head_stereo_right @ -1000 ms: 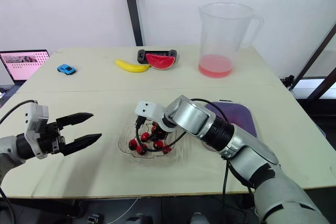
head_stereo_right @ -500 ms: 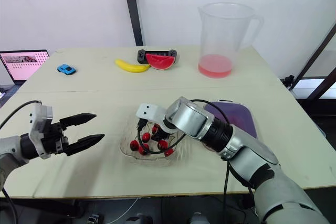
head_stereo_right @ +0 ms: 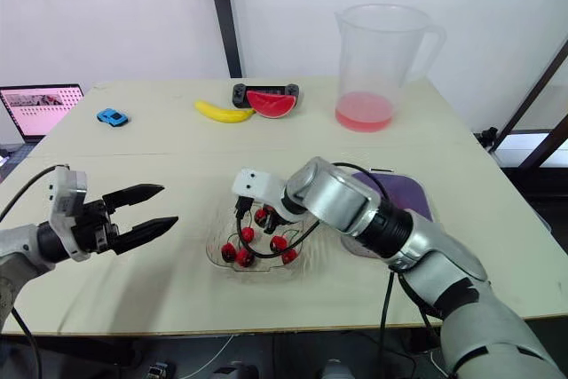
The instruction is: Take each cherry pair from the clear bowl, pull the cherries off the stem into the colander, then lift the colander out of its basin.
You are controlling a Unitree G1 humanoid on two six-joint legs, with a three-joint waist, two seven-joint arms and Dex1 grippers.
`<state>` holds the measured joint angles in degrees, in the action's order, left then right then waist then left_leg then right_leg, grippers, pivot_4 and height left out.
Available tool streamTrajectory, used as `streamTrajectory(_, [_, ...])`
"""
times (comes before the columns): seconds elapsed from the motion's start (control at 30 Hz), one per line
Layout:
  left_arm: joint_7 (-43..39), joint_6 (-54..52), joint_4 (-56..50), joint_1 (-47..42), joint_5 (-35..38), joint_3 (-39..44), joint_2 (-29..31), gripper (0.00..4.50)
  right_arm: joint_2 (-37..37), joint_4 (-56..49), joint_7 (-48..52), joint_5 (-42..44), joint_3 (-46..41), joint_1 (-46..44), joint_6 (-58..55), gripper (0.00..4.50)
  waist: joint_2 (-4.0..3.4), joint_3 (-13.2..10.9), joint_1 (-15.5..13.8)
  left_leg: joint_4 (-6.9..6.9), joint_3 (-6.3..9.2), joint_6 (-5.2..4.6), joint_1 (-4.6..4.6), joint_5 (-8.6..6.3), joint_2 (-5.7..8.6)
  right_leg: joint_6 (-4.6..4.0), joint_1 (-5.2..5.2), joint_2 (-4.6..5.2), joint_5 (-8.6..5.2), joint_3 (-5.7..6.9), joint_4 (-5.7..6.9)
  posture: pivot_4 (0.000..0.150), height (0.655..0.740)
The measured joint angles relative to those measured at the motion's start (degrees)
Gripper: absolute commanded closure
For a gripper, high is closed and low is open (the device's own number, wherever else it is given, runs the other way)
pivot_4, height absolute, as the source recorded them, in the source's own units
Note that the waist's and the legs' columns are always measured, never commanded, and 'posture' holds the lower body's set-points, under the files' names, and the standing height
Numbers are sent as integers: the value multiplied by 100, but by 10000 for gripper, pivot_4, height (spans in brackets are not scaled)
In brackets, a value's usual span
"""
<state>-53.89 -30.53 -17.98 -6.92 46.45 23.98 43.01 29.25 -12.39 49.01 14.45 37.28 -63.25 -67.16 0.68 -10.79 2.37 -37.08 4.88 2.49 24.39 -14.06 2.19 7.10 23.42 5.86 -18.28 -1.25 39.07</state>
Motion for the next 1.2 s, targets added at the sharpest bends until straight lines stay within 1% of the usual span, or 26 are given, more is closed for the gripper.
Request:
streamTrajectory(0.1, [577, -285, 8, -513, 175, -30, -112, 0, 166, -918, 146, 273, -878, 496, 776, 32598, 7, 4, -7, -1, 0, -1, -1, 0, 1, 0, -5, 1, 0, 0, -1, 1500, 7400])
streamTrajectory(0.13, [789, -456, 48, -671, 234, -33, -114, 0, 237, -1058, 131, 268, -1121, 729, 1119, 32598, 12, 7, -13, -3, 0, -1, -2, -1, 4, 0, -8, 1, 0, 1, -1, 1500, 7400])
streamTrajectory(0.2, [1110, -758, 189, -933, 368, -37, -131, 0, 347, -1115, 33, 134, -1427, 1159, 1904, 32598, 12, 7, -6, -5, -4, -1, -4, 0, 6, 0, -9, 0, 0, 0, 1, 1500, 7400])
streamTrajectory(0.27, [1311, -983, 280, -1168, 526, -51, -160, 0, 307, -1124, -231, -129, -1639, 1507, 2683, 32598, 12, 7, 4, -4, -5, 0, -4, 0, 7, 0, -5, -2, 0, -2, 4, 1500, 7400])
streamTrajectory(0.37, [1505, -1199, 439, -1744, 913, -51, -321, 0, 103, -1151, -618, -358, -1937, 1764, 3322, 32598, 13, 7, 12, -3, -3, 10, -4, 6, 7, 0, -4, -5, 0, -1, 5, 1500, 7400])
streamTrajectory(0.4, [1522, -1274, 499, -1942, 1054, -50, -345, 0, 13, -1163, -702, -358, -2049, 1838, 3460, 32598, 13, 7, 14, -3, -4, 28, -4, 16, 7, 0, -5, -5, 0, -2, 5, 1500, 7400])
streamTrajectory(0.5, [1431, -1381, 745, -2286, 1307, -51, -362, 0, -208, -1233, -916, -351, -2228, 2030, 3527, 32598, 13, 7, 15, -2, -3, 40, -5, 24, 7, 0, -5, -6, 0, -1, 5, 1500, 7400])
streamTrajectory(0.6, [1238, -1547, 1118, -2792, 1596, -81, -498, 0, -658, -1354, -1644, -533, -2509, 2366, 3582, 32598, 14, 7, -7, -4, -1, 49, -2, 28, 9, 0, -7, -5, 0, -1, 5, 1500, 7400])
streamTrajectory(0.8, [1113, -1798, 1295, -3433, 1940, -414, -939, 0, -906, -1675, -2515, -1102, -2612, 2903, 4014, 32598, 16, 8, 5, -3, -1, 50, -3, 29, 15, 0, -8, -5, 0, -1, 5, 1500, 7400])
streamTrajectory(0.9, [1132, -1810, 1398, -3600, 1923, -630, -1173, 0, -939, -1778, -2766, -1371, -2631, 3119, 4242, 32598, 16, 8, 21, -3, -3, 50, -4, 29, 16, 0, -7, -9, 0, -3, 6, 1500, 7400])
streamTrajectory(1.07, [1275, -1589, 1575, -3920, 1510, -933, -1467, 0, -972, -1933, -3041, -1870, -2522, 3269, 4665, 32598, 16, 8, 13, -3, -4, 50, -4, 29, 16, 0, -8, -11, 0, -4, 5, 1500, 7400])
streamTrajectory(1.2, [1347, -1540, 1579, -4080, 1384, -1152, -1830, 0, -1006, -1947, -3123, -2188, -2401, 3329, 4915, 32598, 16, 8, 10, -4, -3, 51, -4, 30, 16, 0, -8, -11, 0, -4, 5, 1500, 7400])
